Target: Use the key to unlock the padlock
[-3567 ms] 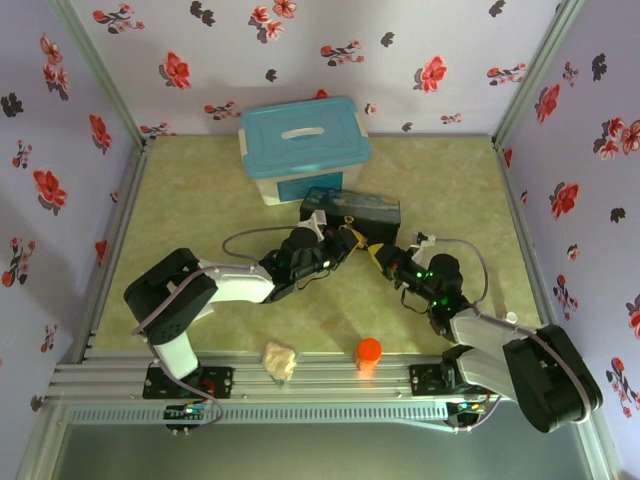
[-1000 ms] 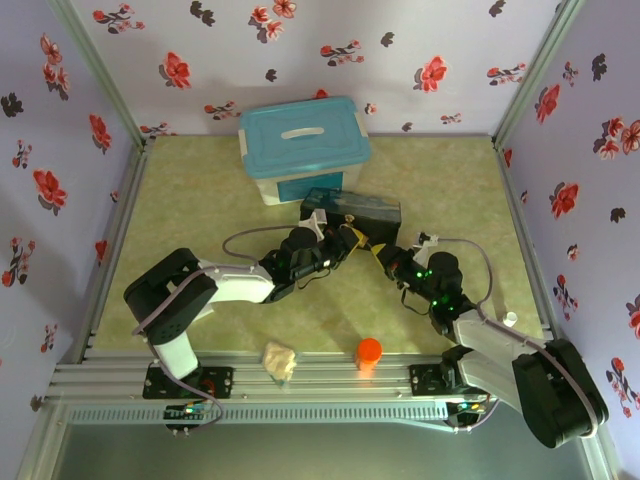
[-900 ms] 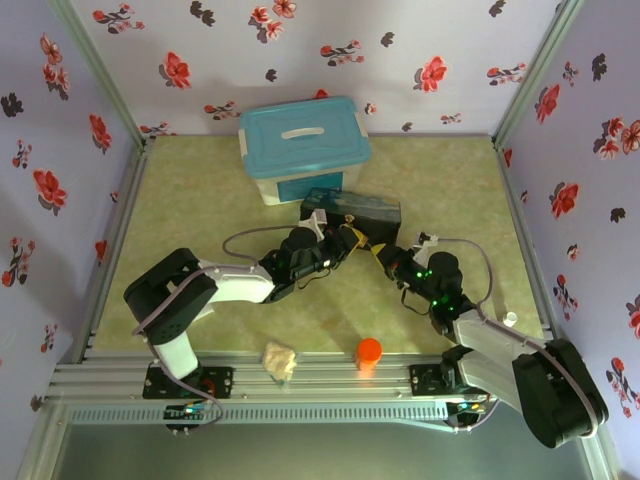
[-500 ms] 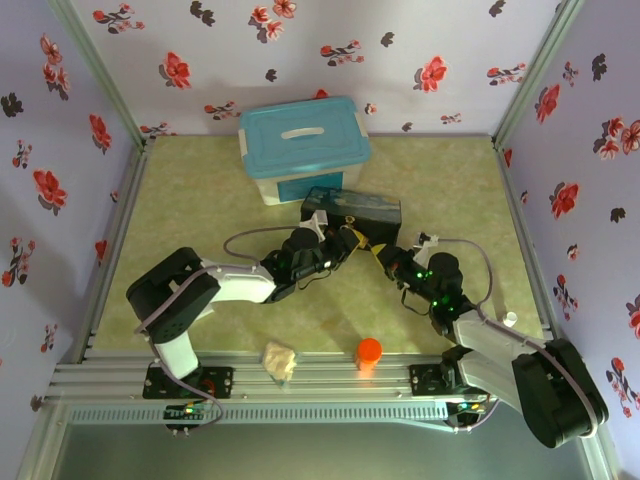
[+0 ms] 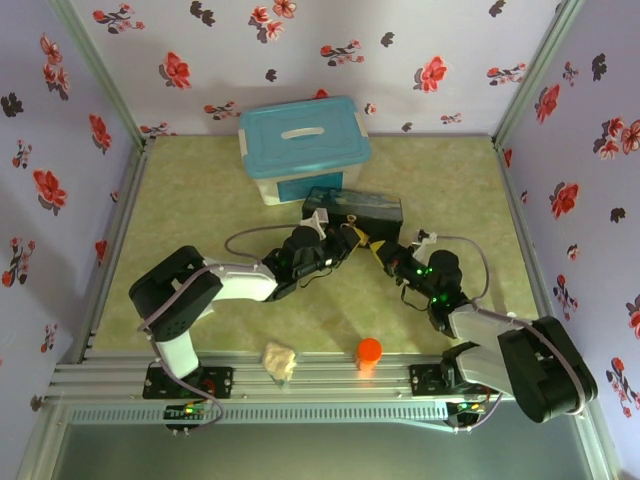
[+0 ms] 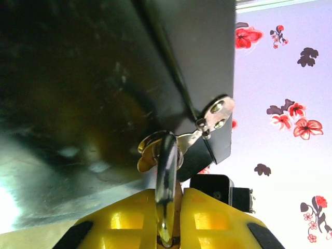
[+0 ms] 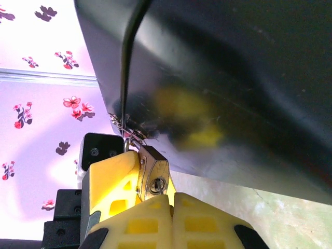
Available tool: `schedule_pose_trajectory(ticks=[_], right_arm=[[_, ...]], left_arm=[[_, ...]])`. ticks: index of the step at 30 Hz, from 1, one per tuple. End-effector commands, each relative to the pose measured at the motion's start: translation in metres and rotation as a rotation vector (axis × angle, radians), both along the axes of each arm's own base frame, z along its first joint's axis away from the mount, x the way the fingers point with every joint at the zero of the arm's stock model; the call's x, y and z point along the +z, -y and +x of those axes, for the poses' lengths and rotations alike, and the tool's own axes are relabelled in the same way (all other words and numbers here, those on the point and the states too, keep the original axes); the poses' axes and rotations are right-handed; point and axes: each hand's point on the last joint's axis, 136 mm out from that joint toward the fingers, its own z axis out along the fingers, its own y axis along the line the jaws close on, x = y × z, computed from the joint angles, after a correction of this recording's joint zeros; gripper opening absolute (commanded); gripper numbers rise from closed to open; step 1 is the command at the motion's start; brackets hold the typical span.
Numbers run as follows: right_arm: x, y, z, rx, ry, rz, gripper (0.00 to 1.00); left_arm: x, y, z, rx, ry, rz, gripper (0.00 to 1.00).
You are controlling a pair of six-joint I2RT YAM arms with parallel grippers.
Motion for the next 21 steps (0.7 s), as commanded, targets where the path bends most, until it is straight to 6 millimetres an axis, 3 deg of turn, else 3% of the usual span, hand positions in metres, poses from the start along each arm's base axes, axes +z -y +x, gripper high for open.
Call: schedule_pose_trajectory(ticks=[1, 6, 12, 21], right_arm=[[0.017, 0.005, 0.001, 0.028, 0.061, 0.024, 0.00], [0.029, 0.010, 0.001, 0.050, 0.096, 0.048, 0.00], [0.044, 0.002, -0.002, 0.110, 0.126, 0.165, 0.00], [0.028, 0.004, 0.008, 0.111, 0.102, 0.098, 0.00]], left_arm=[[0.038, 0.024, -0.024, -0.146, 0.052, -0.125, 0.00], [0.050, 0.026, -0.027, -0.167, 0.012, -0.246, 0.00], [0.048, 0.024, -0.025, -0.163, 0.025, -0.225, 0.00], [0.049, 0.021, -0.027, -0.175, 0.011, -0.260, 0.00]])
